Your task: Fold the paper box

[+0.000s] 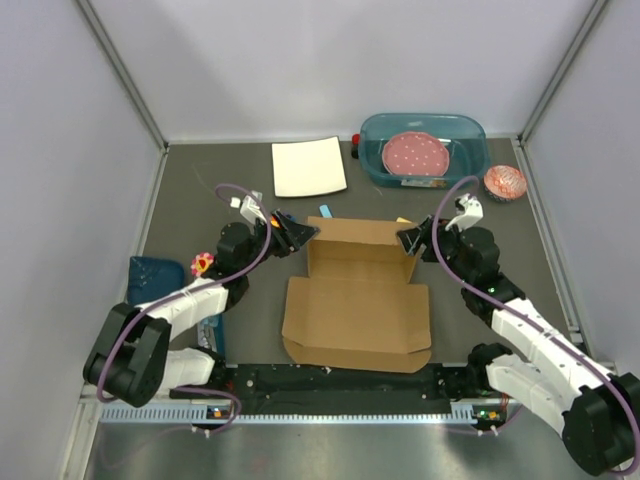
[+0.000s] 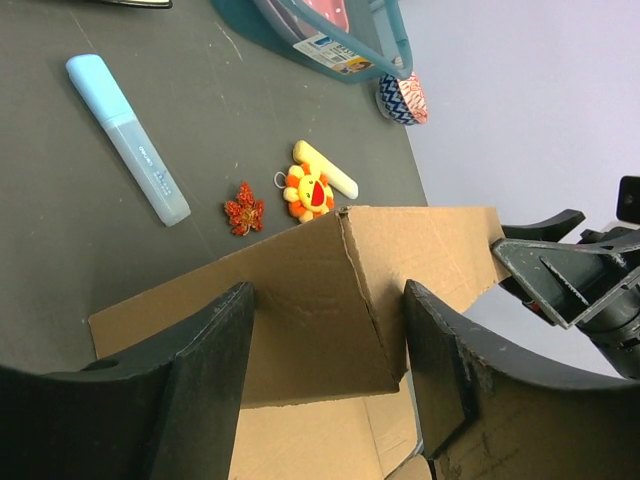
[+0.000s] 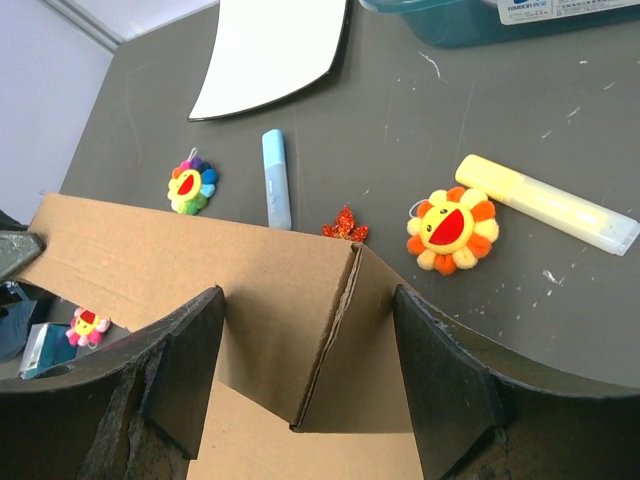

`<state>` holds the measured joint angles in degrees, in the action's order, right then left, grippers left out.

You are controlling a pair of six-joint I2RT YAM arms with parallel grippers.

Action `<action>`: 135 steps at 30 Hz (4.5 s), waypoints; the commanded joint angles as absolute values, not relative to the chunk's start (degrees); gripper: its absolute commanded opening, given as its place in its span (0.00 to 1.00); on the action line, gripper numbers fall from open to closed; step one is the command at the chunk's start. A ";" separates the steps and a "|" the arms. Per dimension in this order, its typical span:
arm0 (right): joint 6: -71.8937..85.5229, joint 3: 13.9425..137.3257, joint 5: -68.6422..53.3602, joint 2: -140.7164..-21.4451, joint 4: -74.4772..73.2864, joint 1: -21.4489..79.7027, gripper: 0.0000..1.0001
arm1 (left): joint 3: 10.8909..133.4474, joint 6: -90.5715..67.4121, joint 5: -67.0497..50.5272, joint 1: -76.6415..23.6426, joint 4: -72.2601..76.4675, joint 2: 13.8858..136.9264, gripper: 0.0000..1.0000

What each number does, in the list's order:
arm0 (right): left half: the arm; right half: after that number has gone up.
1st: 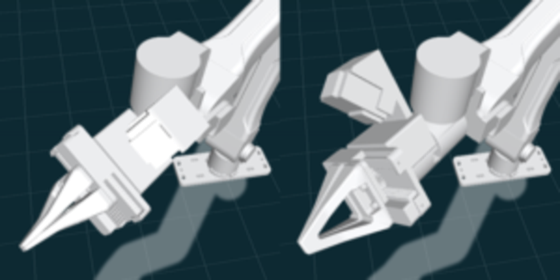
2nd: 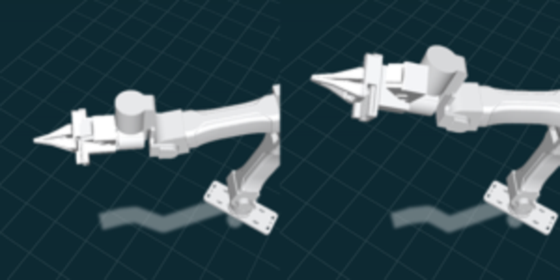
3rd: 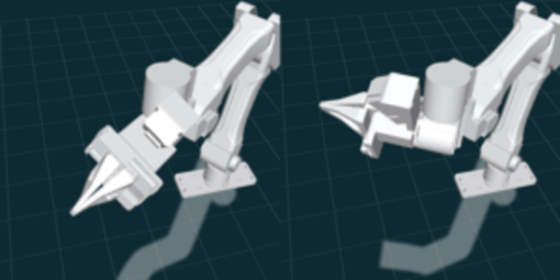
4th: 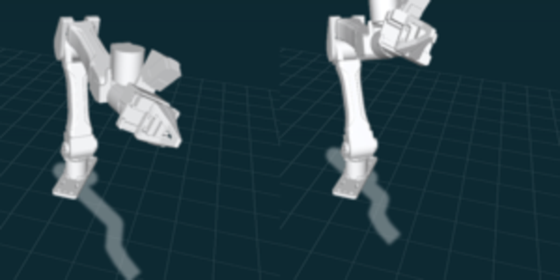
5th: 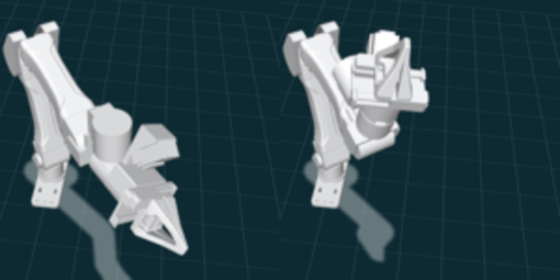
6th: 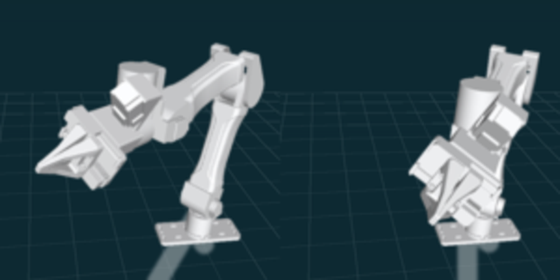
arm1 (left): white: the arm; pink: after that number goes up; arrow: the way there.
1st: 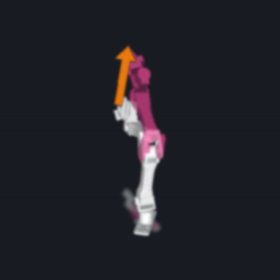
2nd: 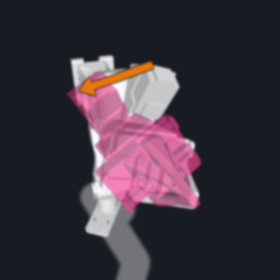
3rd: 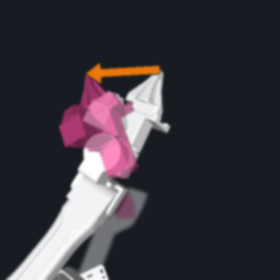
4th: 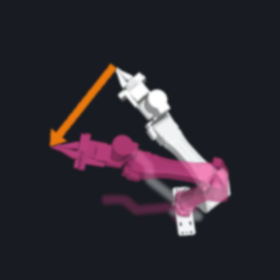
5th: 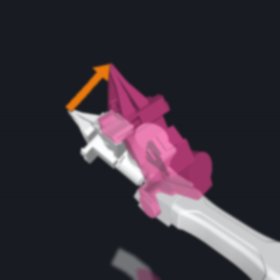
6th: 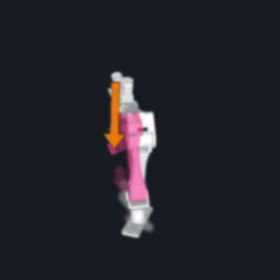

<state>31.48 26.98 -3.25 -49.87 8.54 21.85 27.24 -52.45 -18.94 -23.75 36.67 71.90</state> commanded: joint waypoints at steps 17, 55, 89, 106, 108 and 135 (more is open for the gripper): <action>35.07 32.61 -9.14 -50.63 3.86 16.62 0.71 | 28.91 -46.76 -22.15 -24.26 33.49 71.90 0.61; 40.08 11.95 -12.48 -43.16 2.73 15.82 0.50 | 14.50 -47.46 -22.94 -24.96 42.89 77.52 0.39; 38.06 16.79 -11.87 -44.74 1.32 15.73 0.55 | 33.22 -48.87 -25.57 -23.29 32.25 73.30 0.77; 38.84 12.40 -11.25 -44.12 1.05 15.73 0.51 | 23.65 -48.16 -26.89 -22.94 39.02 81.12 0.32; 39.11 11.95 -11.42 -44.30 0.97 15.82 0.51 | 23.20 -48.16 -26.98 -23.03 39.81 81.39 0.32; 30.33 42.24 -0.98 -41.75 -23.28 15.73 0.79 | 42.81 -38.76 -10.91 -22.68 9.58 58.82 0.80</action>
<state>35.44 33.32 -4.89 -42.46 -15.31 15.62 41.50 -41.60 -17.56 -22.85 13.74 64.31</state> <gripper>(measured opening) 0.792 0.791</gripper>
